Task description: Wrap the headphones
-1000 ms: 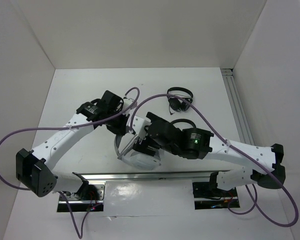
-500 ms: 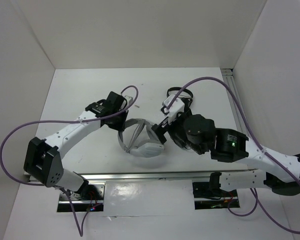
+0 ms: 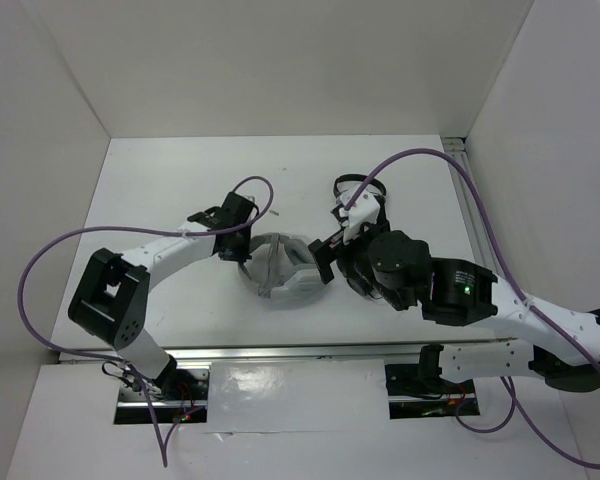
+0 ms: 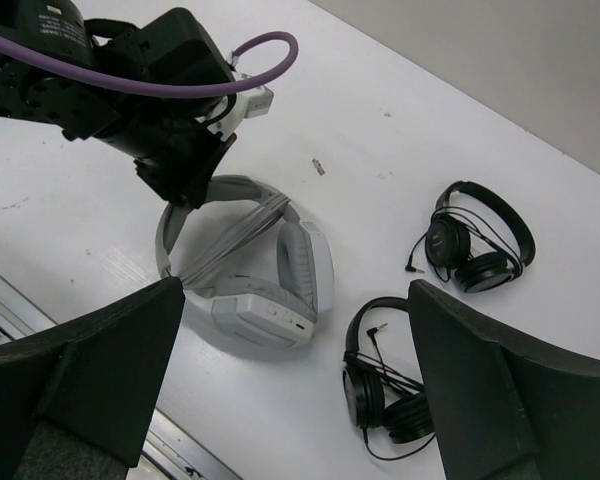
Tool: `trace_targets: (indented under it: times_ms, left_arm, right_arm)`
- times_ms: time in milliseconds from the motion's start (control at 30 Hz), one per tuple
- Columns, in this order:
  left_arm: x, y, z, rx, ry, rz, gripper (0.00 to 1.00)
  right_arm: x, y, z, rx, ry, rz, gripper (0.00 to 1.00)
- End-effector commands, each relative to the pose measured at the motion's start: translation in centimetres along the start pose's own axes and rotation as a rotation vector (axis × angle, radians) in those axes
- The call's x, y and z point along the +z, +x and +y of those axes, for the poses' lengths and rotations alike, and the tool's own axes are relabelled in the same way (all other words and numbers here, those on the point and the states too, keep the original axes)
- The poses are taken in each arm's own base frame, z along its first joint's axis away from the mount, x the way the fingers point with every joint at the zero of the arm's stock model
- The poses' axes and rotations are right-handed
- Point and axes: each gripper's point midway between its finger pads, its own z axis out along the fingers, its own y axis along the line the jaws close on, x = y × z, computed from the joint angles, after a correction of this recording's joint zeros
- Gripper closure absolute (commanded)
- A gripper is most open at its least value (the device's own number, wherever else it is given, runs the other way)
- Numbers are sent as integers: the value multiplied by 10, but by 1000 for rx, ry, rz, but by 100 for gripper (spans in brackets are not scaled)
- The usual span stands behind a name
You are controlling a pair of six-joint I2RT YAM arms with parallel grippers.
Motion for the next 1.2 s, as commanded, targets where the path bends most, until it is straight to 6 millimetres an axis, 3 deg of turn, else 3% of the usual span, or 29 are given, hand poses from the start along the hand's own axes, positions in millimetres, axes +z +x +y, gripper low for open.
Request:
trace_targets:
  times_ms: [0, 267, 433, 567, 633, 667, 700, 833, 867, 900, 1000, 1167]
  left_arm:
    - [7, -19, -15, -79, 61, -67, 100]
    - [13, -17, -16, -102, 64, -74, 100]
    - [14, -24, -7, -142, 57, -94, 100]
    - [24, -41, 3, -192, 29, -101, 100]
    - [28, -65, 3, -210, 30, -129, 100]
    - [41, -63, 7, -217, 9, -95, 100]
    - [39, -82, 2, -220, 19, -119, 100]
    - [56, -113, 4, -249, -6, -123, 100]
    - [53, -131, 1, -253, -8, -152, 100]
    - [68, -128, 3, -262, -32, -123, 100]
    - [87, -140, 6, -267, -67, -101, 100]
    - [108, -144, 18, -308, -118, -78, 100]
  right_arm:
    - [-6, -7, -7, 42, 19, -30, 0]
    - [-5, -4, -6, 36, 19, -23, 0]
    - [-5, -2, -6, 30, 20, -16, 0]
    - [-6, -5, -7, 36, 20, -23, 0]
    - [-6, -5, -5, 45, 9, -22, 0]
    - [-7, -3, -5, 38, 9, -14, 0]
    - [-8, -5, -6, 46, 9, -13, 0]
    - [-6, 0, -2, 53, 2, 5, 0]
    - [-5, 4, 1, 57, -6, 14, 0]
    - [-8, 2, -1, 64, -7, 6, 0]
    - [-4, 13, 9, 61, -46, 28, 0]
    - [0, 24, 14, 51, -54, 54, 0]
